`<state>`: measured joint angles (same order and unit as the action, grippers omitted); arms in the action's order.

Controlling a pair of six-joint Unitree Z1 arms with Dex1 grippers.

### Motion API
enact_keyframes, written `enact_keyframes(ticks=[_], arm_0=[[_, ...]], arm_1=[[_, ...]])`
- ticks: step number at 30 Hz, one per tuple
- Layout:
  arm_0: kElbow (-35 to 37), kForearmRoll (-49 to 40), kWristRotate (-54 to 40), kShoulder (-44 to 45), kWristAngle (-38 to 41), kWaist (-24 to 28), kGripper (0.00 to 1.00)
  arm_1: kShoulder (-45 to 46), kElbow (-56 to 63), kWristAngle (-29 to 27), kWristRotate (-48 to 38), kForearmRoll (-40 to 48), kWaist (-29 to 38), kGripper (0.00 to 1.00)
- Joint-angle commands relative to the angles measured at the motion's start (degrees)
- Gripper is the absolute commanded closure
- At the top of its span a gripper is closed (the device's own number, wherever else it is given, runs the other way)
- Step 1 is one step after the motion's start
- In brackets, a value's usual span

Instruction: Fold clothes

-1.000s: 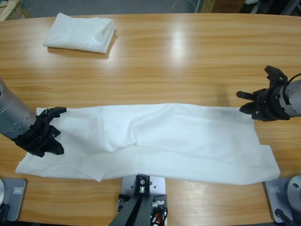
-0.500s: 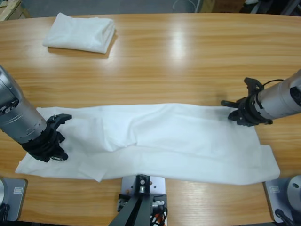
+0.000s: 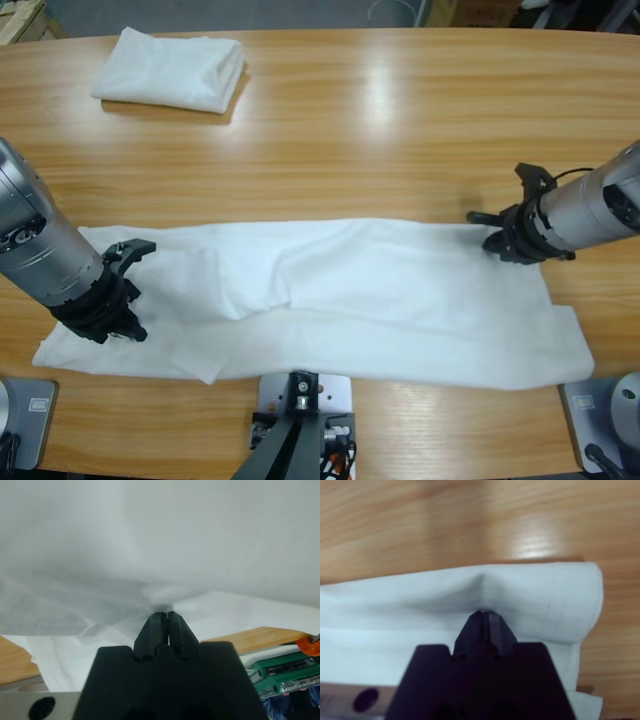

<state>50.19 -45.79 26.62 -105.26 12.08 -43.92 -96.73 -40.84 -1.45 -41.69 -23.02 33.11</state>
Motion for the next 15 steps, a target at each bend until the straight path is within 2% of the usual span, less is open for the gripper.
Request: enact_keyframes(ticks=[1, 10, 13, 15], arm_0=[[-0.45, 1.67, 0.71, -6.43, -2.85, -0.47, 1.0], [-0.36, 1.67, 0.71, -6.08, -2.59, -0.56, 1.0], [-0.59, 1.74, 0.8, -3.93, -2.64, -0.56, 1.0], [-0.5, 1.86, 0.82, 1.46, -2.66, -0.38, 1.0]], arm_1=[[-1.94, -1.13, -5.53, 8.55, 0.96, -5.71, 1.0], [-1.57, -3.0, -7.41, 14.77, 0.05, -10.79, 1.0], [5.74, -4.12, -8.3, 14.65, -3.66, -10.58, 1.0], [12.74, -5.05, -8.0, 14.04, -6.21, -8.0, 1.0]])
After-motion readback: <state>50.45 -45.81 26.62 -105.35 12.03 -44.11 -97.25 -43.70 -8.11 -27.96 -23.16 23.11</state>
